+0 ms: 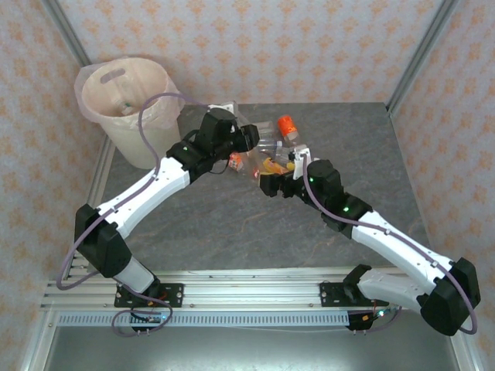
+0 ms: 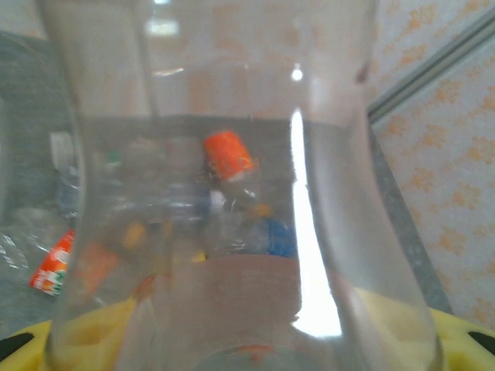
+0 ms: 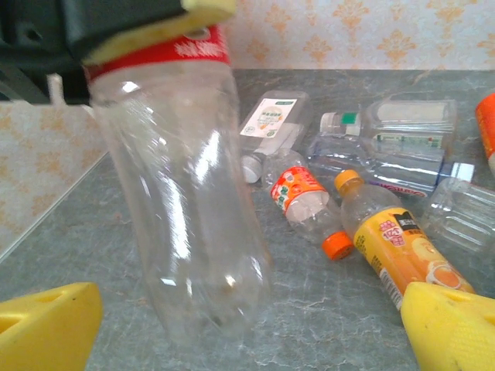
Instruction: Put the plastic bottles in the bin
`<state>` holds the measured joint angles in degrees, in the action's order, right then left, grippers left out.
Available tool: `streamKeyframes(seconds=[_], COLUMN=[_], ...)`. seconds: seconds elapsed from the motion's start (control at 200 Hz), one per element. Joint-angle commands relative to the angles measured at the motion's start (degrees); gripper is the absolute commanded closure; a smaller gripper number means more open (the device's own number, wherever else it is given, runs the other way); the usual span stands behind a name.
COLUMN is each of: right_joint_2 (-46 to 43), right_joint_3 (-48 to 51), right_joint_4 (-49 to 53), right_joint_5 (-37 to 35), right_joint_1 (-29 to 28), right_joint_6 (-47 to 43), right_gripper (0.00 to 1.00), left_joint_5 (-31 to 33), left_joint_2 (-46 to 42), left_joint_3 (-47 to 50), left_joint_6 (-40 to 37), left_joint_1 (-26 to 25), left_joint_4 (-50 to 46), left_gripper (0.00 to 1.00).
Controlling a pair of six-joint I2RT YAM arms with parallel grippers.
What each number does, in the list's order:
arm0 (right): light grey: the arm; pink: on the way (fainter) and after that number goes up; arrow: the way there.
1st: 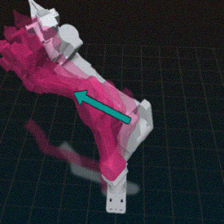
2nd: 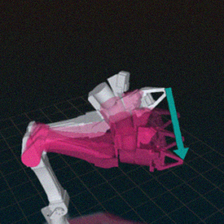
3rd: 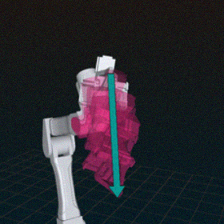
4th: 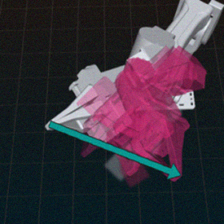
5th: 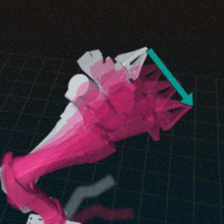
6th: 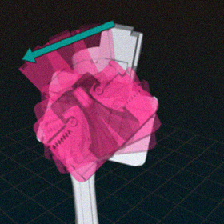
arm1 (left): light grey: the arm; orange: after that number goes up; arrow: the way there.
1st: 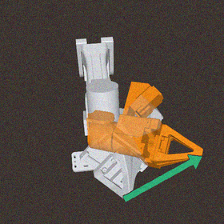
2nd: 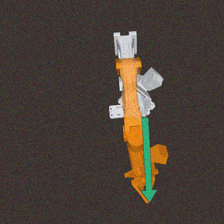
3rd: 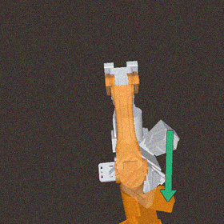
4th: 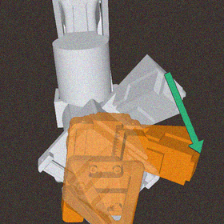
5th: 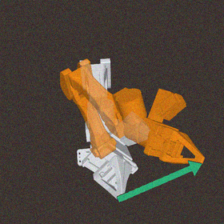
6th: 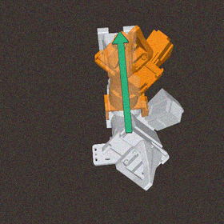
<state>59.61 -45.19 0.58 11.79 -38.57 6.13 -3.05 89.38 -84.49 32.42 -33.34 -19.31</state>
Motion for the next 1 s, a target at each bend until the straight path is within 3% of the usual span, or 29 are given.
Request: streamKeyframes(seconds=[0.0,0.12,0.41,0.646,0.996], right_joint_2=[-1.67,-1.7,-1.36,-1.52,-2.13], right_joint_3=[0.17,-0.15,-0.16,-0.17,0.31], right_joint_4=[-2.82,-2.15,-3.18,-3.1,-2.07], right_joint_5=[-4.34,-6.14,-6.46,-7.16,-7.41], right_joint_1=[-0.28,-0.28,-0.28,-0.28,-0.28], right_joint_6=[0.49,-0.17,-0.43,-0.46,-0.07], right_gripper=[0.01,0.01,0.01,0.01,0.01], left_joint_5=[11.38,16.22,24.51,34.54,38.94], left_joint_2=[-2.1,-0.38,1.02,4.91,12.31], left_joint_3=[-6.16,-12.84,-23.16,-32.57,-42.99], left_joint_6=[-3.43,-3.25,-10.45,-22.26,-27.78], left_joint_1=[1.22,3.0,7.75,11.96,22.52], left_joint_4=[-5.19,-10.61,-9.55,-4.89,-4.53], left_gripper=[0.49,0.5,0.49,0.49,0.48])
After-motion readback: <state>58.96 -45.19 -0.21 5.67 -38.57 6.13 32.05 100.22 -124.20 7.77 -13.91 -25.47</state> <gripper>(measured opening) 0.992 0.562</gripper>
